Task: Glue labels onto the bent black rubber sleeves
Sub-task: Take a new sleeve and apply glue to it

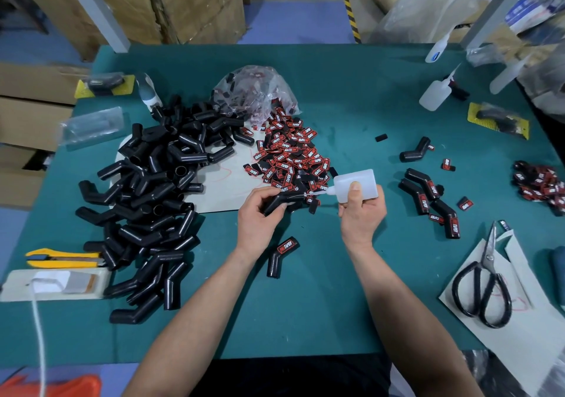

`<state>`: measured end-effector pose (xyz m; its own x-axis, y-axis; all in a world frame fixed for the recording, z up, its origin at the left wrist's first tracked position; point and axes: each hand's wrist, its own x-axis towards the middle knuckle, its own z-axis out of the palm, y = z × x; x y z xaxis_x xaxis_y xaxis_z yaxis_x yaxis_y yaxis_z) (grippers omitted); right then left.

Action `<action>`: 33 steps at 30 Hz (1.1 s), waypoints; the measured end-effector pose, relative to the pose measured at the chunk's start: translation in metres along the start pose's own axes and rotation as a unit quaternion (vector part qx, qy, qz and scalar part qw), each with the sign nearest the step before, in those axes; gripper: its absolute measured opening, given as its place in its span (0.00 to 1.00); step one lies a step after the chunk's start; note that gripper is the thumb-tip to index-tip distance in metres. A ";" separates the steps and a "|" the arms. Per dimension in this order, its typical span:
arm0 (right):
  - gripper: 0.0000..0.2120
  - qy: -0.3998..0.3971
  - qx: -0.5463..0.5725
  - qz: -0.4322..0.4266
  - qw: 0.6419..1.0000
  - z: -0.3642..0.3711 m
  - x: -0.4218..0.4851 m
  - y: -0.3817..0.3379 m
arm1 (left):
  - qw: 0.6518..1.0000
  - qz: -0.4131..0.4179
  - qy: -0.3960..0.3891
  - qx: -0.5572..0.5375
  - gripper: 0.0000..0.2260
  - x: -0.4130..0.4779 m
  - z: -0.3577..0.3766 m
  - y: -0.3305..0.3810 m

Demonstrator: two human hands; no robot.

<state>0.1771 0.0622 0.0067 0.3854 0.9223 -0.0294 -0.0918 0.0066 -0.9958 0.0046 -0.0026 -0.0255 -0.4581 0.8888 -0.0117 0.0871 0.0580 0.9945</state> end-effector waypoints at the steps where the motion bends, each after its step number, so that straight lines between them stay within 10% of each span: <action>1: 0.16 -0.003 -0.002 -0.003 1.000 0.000 -0.001 0.001 | 1.000 0.001 0.002 0.001 0.17 0.000 0.000 0.000; 33: 0.16 -0.001 -0.025 -0.020 0.999 0.001 0.002 0.002 | 1.000 -0.015 0.017 0.012 0.17 0.001 0.001 0.001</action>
<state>0.1767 0.0642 0.0046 0.3859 0.9225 0.0106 -0.0298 0.0239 -0.9993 0.0049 -0.0018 -0.0248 -0.4903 0.8708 -0.0376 0.0939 0.0957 0.9910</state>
